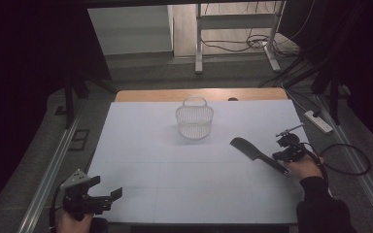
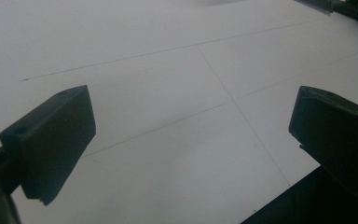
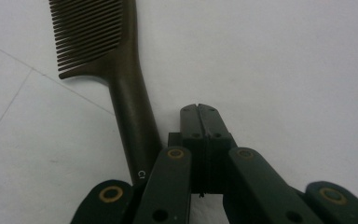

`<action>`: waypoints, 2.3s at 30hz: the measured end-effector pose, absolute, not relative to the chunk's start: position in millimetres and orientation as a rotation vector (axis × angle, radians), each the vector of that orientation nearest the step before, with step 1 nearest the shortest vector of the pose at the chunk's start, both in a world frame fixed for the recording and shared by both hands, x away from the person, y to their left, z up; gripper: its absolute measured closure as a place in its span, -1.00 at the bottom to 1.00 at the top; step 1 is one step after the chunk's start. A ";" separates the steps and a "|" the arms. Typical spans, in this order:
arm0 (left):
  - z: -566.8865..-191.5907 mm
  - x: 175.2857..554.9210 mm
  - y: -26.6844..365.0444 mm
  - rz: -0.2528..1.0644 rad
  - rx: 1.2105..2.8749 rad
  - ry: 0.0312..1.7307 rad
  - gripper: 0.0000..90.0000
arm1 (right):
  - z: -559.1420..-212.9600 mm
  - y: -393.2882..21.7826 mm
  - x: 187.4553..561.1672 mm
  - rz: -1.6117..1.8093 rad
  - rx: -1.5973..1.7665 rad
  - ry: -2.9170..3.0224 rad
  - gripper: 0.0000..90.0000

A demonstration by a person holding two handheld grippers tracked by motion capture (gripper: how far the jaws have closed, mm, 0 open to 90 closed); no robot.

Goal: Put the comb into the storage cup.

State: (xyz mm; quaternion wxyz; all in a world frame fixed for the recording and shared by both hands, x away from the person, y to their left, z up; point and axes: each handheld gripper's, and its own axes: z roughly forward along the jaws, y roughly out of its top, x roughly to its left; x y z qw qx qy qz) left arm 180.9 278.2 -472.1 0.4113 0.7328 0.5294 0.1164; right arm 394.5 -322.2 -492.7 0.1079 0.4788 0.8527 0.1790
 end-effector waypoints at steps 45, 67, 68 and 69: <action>-472.1 181.5 277.7 0.294 1.846 1.331 -0.98 | -472.3 -314.0 357.6 0.602 1.359 2.438 0.58; -472.3 181.7 277.7 0.291 1.846 1.334 -0.98 | -459.9 -294.5 357.2 0.670 1.371 2.422 -0.78; -472.3 181.7 277.7 0.291 1.846 1.334 -0.98 | -459.7 -293.7 357.1 0.676 1.367 2.419 -0.83; -472.3 181.7 277.7 0.291 1.847 1.334 -0.98 | -459.5 -293.0 357.0 0.675 1.360 2.417 -0.87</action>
